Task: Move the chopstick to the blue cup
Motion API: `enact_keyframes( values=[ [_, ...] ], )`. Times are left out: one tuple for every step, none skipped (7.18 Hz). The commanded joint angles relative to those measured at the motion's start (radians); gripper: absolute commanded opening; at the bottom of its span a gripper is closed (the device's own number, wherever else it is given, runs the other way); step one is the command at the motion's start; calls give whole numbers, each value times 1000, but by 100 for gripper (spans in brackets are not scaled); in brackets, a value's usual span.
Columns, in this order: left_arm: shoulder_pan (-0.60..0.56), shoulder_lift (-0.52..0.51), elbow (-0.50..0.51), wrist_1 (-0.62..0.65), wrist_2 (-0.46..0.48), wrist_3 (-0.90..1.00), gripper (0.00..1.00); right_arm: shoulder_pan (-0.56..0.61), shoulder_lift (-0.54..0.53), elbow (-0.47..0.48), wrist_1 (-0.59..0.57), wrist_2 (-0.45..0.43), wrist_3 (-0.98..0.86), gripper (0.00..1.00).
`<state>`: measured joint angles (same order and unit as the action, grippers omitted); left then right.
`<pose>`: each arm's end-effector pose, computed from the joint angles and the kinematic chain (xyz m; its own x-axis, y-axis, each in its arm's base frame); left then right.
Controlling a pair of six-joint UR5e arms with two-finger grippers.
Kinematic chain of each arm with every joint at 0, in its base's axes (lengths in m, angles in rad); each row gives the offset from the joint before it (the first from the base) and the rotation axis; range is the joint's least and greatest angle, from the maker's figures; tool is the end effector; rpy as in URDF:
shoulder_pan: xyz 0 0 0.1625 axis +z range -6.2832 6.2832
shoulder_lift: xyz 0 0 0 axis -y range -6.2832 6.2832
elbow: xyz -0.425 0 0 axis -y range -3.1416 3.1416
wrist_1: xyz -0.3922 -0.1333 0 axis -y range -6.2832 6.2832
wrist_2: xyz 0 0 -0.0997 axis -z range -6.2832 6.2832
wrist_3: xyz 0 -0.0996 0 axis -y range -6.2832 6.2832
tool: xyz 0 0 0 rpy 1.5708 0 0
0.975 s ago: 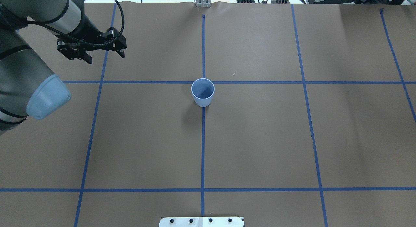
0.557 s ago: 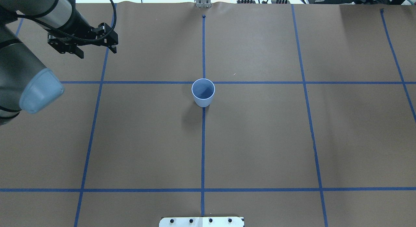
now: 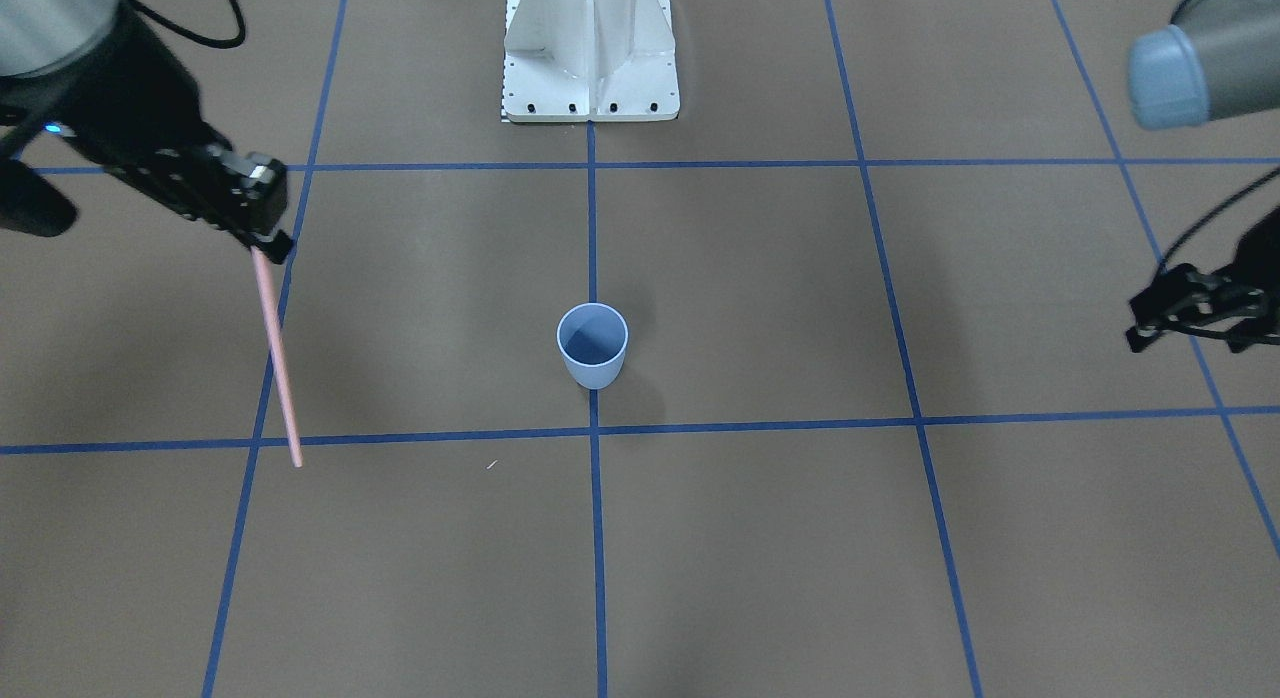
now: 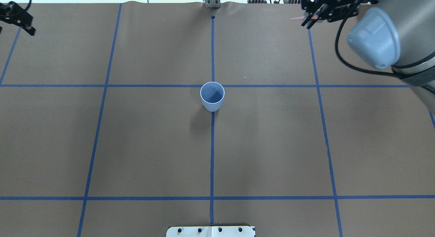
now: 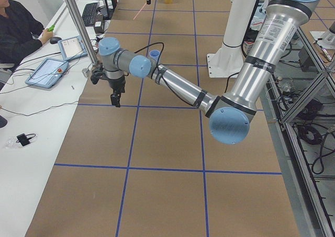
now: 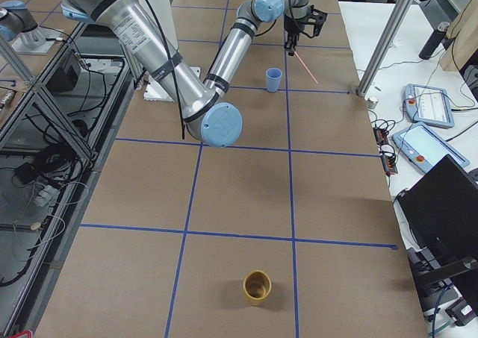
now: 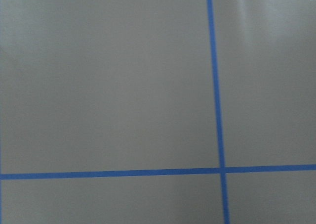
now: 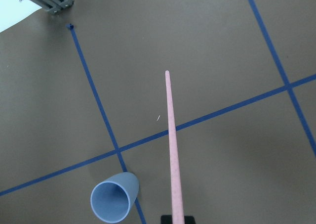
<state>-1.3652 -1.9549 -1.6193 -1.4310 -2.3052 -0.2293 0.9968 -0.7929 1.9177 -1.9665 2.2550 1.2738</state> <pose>0.0639 -0.6324 0.4341 0.7136 0.1189 -0.6904 -0.0342 0.9902 0.1353 -0.2630 -0.5363 0.1026 0.5107 0.3722 0.7750 -0.2851 0.9237 -0.2558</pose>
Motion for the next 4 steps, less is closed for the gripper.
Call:
enact_keyframes(
  values=[
    [-87,42,75,-41,-16,209,98,-142,55,1,3,-118,155,0],
    [-87,60,75,-43,-14,208,98,-185,72,0,3,-138,171,0],
    [-87,65,88,-43,-13,206,98,-220,92,-2,3,-141,197,0],
    [-87,70,88,-43,-13,211,98,-269,101,-3,3,-175,216,0]
  ],
)
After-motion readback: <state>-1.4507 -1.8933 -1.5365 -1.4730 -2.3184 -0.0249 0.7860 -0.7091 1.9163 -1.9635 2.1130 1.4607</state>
